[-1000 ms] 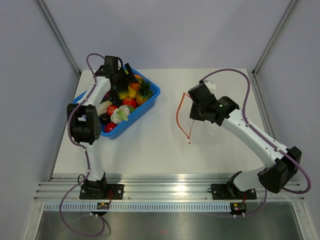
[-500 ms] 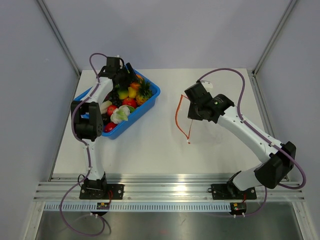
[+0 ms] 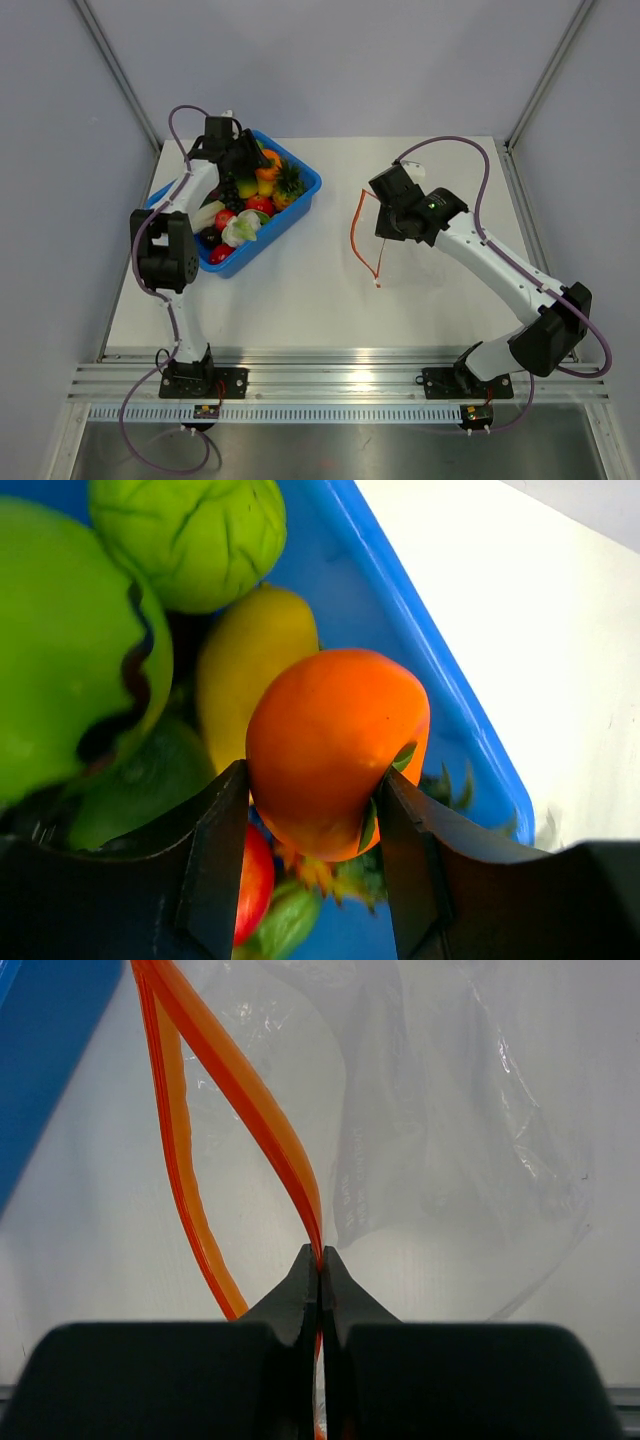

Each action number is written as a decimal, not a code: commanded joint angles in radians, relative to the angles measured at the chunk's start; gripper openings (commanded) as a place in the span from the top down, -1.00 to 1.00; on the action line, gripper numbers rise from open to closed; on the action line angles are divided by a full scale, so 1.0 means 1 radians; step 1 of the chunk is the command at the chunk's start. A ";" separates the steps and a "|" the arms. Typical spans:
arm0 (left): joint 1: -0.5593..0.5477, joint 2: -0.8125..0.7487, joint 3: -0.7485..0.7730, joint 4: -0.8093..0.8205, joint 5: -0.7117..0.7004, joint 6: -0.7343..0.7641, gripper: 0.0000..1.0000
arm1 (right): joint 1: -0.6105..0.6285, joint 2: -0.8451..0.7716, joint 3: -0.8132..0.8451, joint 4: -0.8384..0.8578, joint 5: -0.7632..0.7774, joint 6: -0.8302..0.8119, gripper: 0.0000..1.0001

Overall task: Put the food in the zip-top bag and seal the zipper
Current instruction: Pick up the fake fruit from the bin, then place the fake fruit in the zipper food storage bag.

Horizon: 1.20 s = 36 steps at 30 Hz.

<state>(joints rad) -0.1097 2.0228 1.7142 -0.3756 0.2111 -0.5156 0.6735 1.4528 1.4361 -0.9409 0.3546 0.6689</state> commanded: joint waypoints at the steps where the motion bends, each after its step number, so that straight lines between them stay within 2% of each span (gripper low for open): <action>1: -0.005 -0.217 -0.040 -0.014 -0.041 0.048 0.52 | 0.006 -0.011 0.017 0.007 0.009 -0.006 1.00; 5: -0.008 -0.364 -0.091 -0.103 -0.015 0.089 0.83 | 0.005 -0.028 0.003 0.024 0.001 -0.003 1.00; 12: -0.071 -0.597 -0.201 -0.243 0.053 0.170 1.00 | 0.006 -0.039 -0.019 0.057 -0.023 0.001 1.00; 17: -0.215 -0.716 -0.287 -0.241 0.160 0.137 1.00 | 0.006 -0.034 -0.020 0.082 -0.043 0.000 1.00; 22: -0.387 -0.730 -0.402 -0.103 0.267 0.020 1.00 | 0.006 -0.031 -0.008 0.099 -0.097 0.004 1.00; 27: -0.487 -0.684 -0.449 0.003 0.286 -0.061 1.00 | 0.006 -0.054 -0.009 0.117 -0.137 0.020 1.00; 36: -0.527 -0.550 -0.386 0.032 0.220 -0.103 1.00 | 0.006 -0.109 -0.009 0.126 -0.213 0.043 1.00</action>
<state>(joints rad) -0.6334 1.4387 1.2667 -0.4061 0.4477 -0.5880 0.6735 1.3952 1.4136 -0.8566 0.1841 0.6899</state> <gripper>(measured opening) 0.511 0.011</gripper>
